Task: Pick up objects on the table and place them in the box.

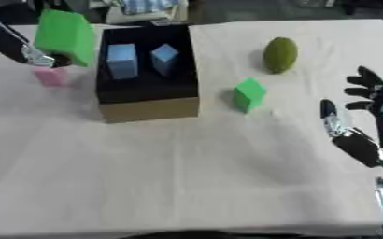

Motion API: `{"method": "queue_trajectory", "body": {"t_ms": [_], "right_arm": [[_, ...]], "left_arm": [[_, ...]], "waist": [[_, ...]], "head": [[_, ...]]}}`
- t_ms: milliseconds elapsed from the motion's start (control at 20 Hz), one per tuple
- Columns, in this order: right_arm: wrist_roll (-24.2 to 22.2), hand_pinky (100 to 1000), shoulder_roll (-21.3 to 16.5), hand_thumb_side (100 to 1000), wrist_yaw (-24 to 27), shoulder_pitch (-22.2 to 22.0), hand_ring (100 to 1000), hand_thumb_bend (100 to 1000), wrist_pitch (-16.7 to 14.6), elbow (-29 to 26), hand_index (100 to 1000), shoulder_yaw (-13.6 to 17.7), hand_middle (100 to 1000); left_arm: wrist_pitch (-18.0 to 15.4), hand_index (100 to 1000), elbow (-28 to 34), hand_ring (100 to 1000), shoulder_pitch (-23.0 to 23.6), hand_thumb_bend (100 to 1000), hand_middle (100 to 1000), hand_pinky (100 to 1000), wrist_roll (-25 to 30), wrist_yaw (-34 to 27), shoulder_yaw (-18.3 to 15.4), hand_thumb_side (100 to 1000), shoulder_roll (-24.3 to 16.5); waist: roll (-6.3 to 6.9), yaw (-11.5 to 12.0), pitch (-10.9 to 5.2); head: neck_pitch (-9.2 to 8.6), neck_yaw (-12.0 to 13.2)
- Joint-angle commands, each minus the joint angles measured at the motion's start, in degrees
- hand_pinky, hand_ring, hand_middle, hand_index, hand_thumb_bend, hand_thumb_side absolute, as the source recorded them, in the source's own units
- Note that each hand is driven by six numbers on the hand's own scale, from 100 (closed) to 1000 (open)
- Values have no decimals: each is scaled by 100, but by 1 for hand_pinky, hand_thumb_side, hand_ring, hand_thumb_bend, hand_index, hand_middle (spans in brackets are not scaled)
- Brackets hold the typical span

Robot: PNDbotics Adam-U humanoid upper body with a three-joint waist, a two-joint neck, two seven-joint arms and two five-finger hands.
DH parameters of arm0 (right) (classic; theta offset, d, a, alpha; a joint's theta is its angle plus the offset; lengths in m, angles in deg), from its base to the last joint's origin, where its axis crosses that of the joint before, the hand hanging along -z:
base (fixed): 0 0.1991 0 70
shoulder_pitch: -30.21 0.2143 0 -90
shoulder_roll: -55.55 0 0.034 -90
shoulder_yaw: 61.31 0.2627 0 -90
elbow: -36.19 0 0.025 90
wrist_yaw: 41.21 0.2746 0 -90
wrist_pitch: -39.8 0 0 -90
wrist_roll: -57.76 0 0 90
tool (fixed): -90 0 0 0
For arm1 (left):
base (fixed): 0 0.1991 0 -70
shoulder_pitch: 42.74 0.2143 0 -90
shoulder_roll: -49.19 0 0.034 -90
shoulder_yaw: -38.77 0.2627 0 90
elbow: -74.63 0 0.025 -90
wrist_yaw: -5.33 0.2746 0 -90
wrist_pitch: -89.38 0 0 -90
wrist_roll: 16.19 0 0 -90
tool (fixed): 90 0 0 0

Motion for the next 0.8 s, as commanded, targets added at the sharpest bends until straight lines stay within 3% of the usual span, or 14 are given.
{"method": "queue_trajectory", "body": {"t_ms": [50,500,800], "right_arm": [[-30,649,-77,494,37,46,777,292,-15,-50,963,-9,808],[-92,649,-31,493,74,66,777,290,-40,-40,963,-60,809],[-110,649,-18,493,86,67,777,291,-46,-36,963,-62,809]], "left_arm": [[-43,670,-519,573,-434,465,502,741,-142,452,-83,350,425],[-271,723,-2106,618,-896,526,558,750,-920,1894,-131,374,1518],[-279,792,-2581,698,-831,633,663,788,-1761,2710,-147,463,1907]], "waist": [[-5,-31,-172],[-29,-135,-173],[-37,-170,-171]], "head": [[30,27],[30,127],[15,159]]}}
